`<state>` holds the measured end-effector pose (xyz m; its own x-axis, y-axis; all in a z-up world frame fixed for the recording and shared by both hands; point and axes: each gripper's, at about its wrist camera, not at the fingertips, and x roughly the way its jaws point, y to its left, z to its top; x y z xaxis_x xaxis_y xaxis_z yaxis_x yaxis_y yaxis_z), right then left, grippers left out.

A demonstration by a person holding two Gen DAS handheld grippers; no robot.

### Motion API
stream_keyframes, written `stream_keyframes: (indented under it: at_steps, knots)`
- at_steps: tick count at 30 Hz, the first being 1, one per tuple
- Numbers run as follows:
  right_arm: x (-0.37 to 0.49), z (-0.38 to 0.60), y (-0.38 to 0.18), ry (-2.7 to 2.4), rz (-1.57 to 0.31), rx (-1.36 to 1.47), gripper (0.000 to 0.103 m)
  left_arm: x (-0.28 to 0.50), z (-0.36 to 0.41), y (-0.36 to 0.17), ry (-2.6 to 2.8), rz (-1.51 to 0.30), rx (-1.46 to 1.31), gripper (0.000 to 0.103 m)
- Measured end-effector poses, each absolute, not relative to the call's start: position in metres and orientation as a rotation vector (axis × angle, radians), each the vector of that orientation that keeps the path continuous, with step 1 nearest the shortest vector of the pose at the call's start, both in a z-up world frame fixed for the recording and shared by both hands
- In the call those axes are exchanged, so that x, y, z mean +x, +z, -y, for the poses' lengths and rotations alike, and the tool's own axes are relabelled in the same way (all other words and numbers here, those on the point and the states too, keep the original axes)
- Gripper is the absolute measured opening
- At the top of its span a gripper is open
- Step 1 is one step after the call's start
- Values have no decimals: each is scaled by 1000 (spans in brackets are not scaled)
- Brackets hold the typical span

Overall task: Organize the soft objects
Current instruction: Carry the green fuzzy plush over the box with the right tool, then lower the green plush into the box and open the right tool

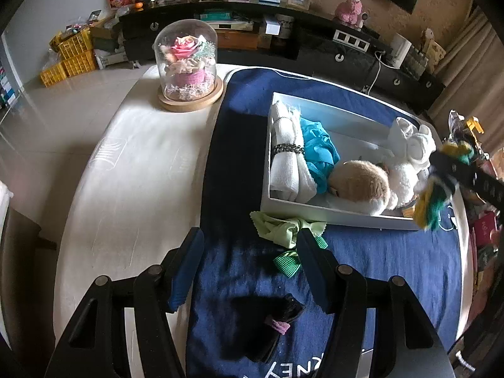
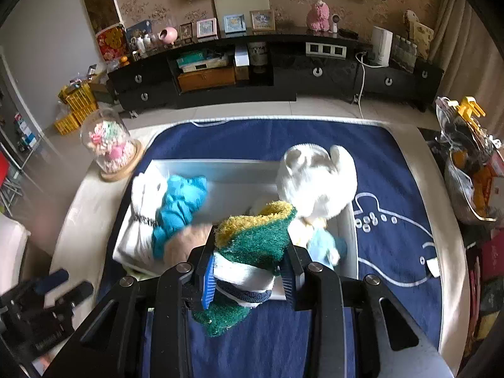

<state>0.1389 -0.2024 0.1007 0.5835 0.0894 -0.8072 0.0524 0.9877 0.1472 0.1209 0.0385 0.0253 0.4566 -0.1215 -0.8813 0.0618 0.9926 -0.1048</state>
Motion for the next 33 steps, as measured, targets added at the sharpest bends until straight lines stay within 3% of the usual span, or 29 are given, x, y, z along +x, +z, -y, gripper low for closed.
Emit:
stream_keyframes:
  at_steps: [16, 33]
  knots:
    - [174, 200, 69, 52, -951, 192, 103, 123, -30, 17, -98, -1102, -18, 61]
    - [166, 216, 90, 31, -877, 256, 103, 124, -24, 15, -102, -1105, -5, 61]
